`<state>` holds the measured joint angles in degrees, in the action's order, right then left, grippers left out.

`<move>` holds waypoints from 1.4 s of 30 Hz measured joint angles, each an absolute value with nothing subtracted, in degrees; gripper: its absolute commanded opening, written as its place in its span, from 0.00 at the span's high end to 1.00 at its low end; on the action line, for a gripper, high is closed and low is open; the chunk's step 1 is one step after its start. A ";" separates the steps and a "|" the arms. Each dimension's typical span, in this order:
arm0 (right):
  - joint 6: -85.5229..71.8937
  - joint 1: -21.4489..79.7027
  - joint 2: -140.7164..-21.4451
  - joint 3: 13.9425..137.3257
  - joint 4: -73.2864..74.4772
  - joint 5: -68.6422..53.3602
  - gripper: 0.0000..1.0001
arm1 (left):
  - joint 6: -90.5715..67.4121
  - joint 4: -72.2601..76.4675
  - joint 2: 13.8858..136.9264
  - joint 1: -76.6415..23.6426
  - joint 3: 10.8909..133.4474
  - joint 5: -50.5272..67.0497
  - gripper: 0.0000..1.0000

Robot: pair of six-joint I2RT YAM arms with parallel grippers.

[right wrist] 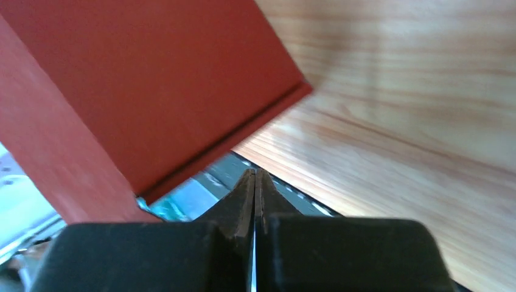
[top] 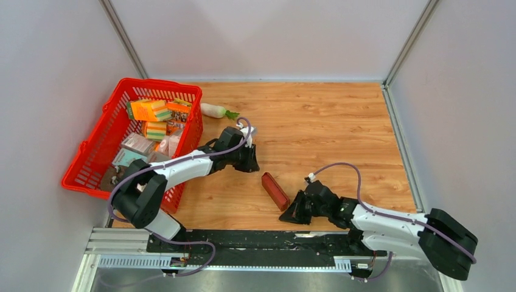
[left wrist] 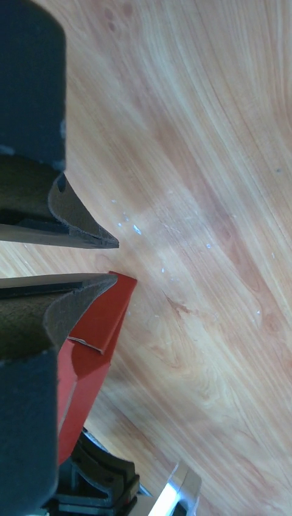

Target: Fold the paper box

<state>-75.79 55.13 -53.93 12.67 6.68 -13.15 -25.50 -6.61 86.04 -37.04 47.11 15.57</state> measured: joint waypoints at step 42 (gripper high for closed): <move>-43.03 40.34 -55.92 38.11 35.14 0.23 0.48 | -31.59 -6.46 66.70 -36.21 37.74 19.42 0.57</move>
